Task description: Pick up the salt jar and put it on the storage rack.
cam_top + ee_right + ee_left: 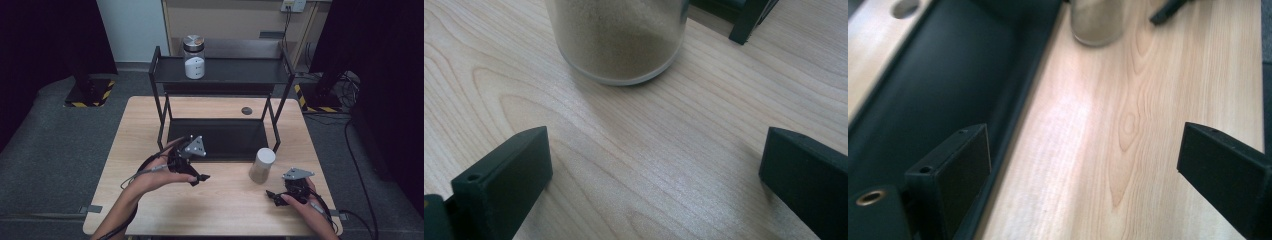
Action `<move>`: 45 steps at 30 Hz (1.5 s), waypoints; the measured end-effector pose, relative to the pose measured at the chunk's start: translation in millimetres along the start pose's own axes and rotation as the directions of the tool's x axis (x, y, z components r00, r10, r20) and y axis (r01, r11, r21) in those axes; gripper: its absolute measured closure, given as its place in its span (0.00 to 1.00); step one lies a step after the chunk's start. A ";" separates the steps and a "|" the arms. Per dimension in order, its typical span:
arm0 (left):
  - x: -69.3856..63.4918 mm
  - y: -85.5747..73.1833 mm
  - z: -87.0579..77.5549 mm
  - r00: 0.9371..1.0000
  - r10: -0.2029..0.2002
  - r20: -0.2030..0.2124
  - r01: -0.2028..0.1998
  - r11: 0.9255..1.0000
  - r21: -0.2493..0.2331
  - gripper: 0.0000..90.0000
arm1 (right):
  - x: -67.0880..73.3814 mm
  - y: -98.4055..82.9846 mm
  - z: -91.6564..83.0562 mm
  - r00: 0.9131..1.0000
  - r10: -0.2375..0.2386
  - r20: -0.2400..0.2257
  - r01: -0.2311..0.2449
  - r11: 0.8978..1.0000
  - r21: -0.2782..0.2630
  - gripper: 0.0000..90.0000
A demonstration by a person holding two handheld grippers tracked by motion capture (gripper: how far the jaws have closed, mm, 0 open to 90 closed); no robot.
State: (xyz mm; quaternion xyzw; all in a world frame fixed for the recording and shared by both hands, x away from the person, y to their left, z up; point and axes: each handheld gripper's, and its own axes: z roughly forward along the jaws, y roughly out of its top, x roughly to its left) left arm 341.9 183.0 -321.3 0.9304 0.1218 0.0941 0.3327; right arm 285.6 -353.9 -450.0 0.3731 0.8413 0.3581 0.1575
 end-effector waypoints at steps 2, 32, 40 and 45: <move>-4.8 -12.6 9.9 1.000 -0.006 0.010 0.006 1.000 -0.011 0.06 | 0.0 0.0 0.0 1.000 0.000 0.000 0.000 1.000 0.000 0.02; -20.8 -102.6 57.6 0.991 -0.134 0.016 0.135 0.991 -0.002 0.01 | 0.0 0.0 0.0 1.000 0.000 0.000 0.000 1.000 0.000 0.02; -23.8 -121.7 60.6 0.990 -0.136 0.020 0.137 0.987 -0.083 0.00 | 0.2 0.1 -0.2 1.000 0.000 0.000 0.000 1.000 0.001 0.02; -23.4 -121.6 60.7 0.991 -0.135 0.021 0.136 0.987 -0.083 0.00 | 0.3 0.2 -0.2 1.000 0.000 0.001 0.000 1.000 0.001 0.02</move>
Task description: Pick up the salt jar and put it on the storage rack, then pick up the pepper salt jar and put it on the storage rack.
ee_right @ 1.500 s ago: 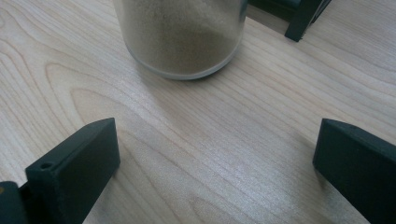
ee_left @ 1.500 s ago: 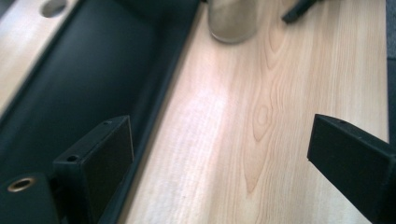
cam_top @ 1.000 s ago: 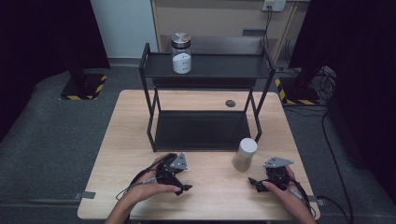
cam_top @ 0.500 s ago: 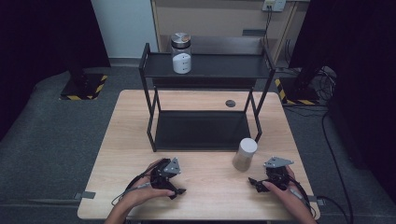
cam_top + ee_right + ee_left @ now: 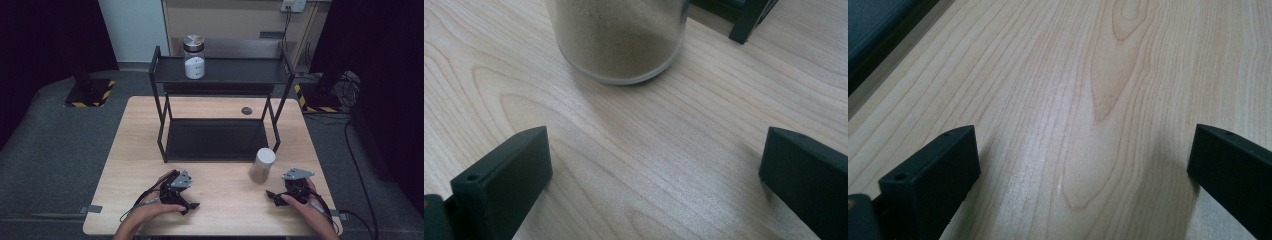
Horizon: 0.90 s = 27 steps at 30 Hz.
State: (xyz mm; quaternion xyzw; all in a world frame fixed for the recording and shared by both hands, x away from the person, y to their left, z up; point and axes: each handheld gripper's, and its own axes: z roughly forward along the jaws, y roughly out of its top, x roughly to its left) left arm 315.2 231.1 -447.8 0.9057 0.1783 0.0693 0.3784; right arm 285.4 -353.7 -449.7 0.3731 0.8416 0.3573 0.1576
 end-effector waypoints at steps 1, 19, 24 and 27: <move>0.0 0.0 0.0 1.000 0.000 0.000 0.000 1.000 0.000 0.00 | 0.1 0.1 0.0 1.000 0.000 0.000 0.000 1.000 0.000 0.02; -0.5 -0.2 0.0 1.000 -0.001 -0.002 0.001 1.000 -0.001 0.00 | -1.0 2.4 -0.3 1.000 0.002 -0.004 -0.002 1.000 0.009 0.02; -0.7 -0.3 -0.1 1.000 -0.002 -0.003 0.002 1.000 -0.001 0.00 | -4.6 6.6 -6.9 1.000 0.007 -0.025 -0.007 1.000 0.009 0.08; -1.3 -0.4 -0.2 1.000 -0.004 -0.005 0.004 1.000 -0.001 0.00 | -5.7 8.0 -15.2 0.999 0.009 -0.033 -0.010 1.000 -0.012 0.09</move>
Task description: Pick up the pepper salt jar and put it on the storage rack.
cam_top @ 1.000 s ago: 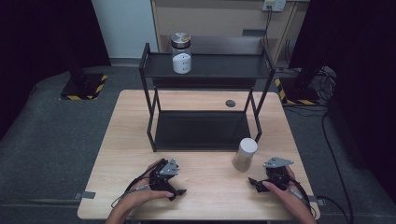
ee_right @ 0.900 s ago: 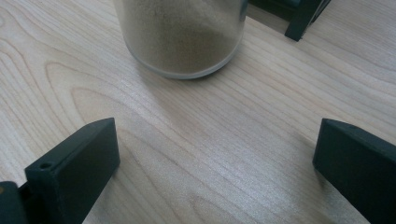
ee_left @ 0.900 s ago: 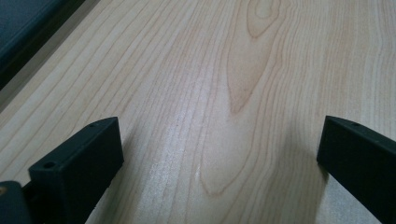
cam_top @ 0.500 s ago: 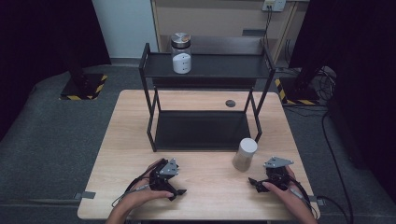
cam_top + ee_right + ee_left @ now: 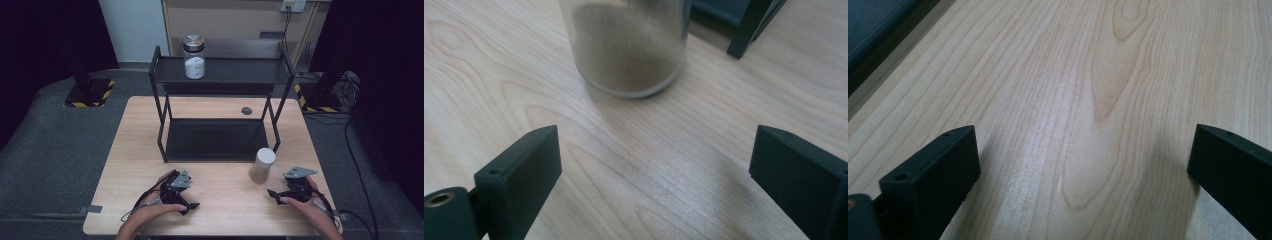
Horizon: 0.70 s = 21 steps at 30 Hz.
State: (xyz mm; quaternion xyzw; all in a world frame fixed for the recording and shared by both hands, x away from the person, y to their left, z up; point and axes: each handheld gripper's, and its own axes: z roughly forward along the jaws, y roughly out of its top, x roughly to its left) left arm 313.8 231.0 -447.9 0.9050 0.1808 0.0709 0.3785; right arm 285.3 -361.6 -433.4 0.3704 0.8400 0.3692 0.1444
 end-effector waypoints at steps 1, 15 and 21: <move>-0.1 0.0 -0.1 1.000 0.000 -0.001 0.000 1.000 0.000 0.00 | -0.6 0.4 -2.3 1.000 0.002 -0.004 -0.002 1.000 -0.006 0.09; -2.0 -0.4 -0.4 1.000 -0.006 -0.008 0.006 1.000 0.000 0.00 | -6.7 16.7 -12.2 0.996 0.000 -0.084 -0.007 0.997 -0.080 0.13; -2.3 -0.4 -0.5 1.000 -0.007 -0.009 0.007 1.000 0.000 0.00 | -8.3 26.8 -10.5 0.996 0.011 -0.091 -0.022 0.993 -0.119 0.15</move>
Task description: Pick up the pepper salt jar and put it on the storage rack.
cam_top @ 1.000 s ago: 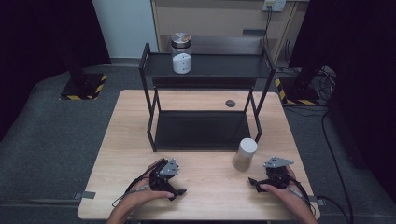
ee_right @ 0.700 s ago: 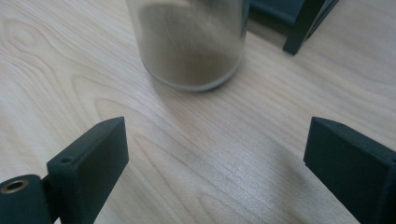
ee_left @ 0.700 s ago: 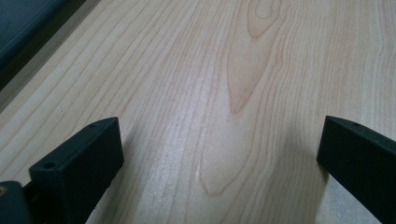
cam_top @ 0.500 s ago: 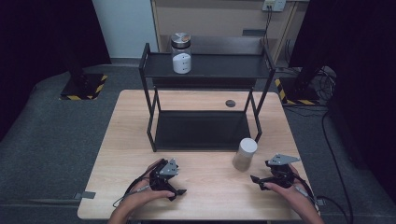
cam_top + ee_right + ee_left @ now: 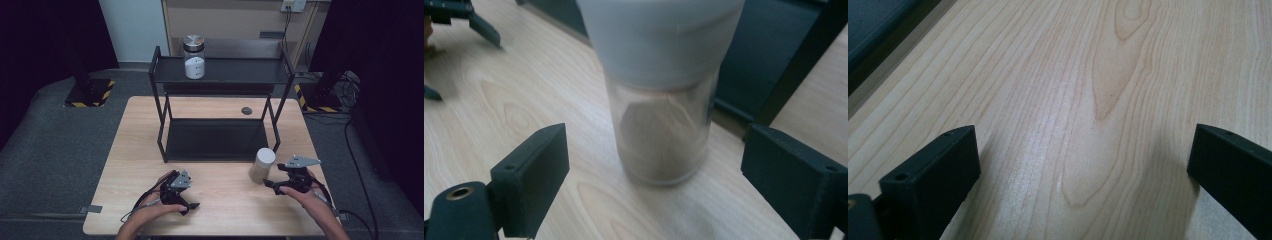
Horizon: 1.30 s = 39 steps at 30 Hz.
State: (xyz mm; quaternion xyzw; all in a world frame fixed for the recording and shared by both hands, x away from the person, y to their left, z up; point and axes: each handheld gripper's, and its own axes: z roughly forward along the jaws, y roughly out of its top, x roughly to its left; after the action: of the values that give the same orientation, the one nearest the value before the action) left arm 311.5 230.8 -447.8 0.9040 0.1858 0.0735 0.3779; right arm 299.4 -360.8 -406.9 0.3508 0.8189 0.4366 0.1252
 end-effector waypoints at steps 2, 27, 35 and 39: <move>-0.1 0.0 0.0 1.000 0.000 0.000 0.000 1.000 0.000 0.00 | -1.2 1.8 1.4 1.000 0.010 -0.003 -0.010 1.000 -0.013 0.16; -0.9 -0.1 -0.2 1.000 -0.003 -0.003 0.003 1.000 0.000 0.00 | 3.7 10.0 19.0 1.000 0.016 0.021 -0.014 0.997 -0.072 0.28; -1.0 -0.2 -0.2 1.000 -0.004 -0.004 0.004 1.000 0.000 0.00 | 5.4 10.8 24.0 1.000 0.020 0.023 -0.018 0.996 -0.091 0.32; -1.1 -0.2 -0.2 1.000 -0.004 -0.004 0.004 1.000 0.000 0.00 | 7.8 9.7 25.4 0.999 0.016 0.034 -0.012 0.995 -0.102 0.36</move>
State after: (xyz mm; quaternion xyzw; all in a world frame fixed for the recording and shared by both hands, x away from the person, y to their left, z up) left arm 310.4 230.6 -447.8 0.9035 0.1883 0.0746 0.3776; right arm 311.2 -336.0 -413.3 0.3573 0.7907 0.4727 0.1541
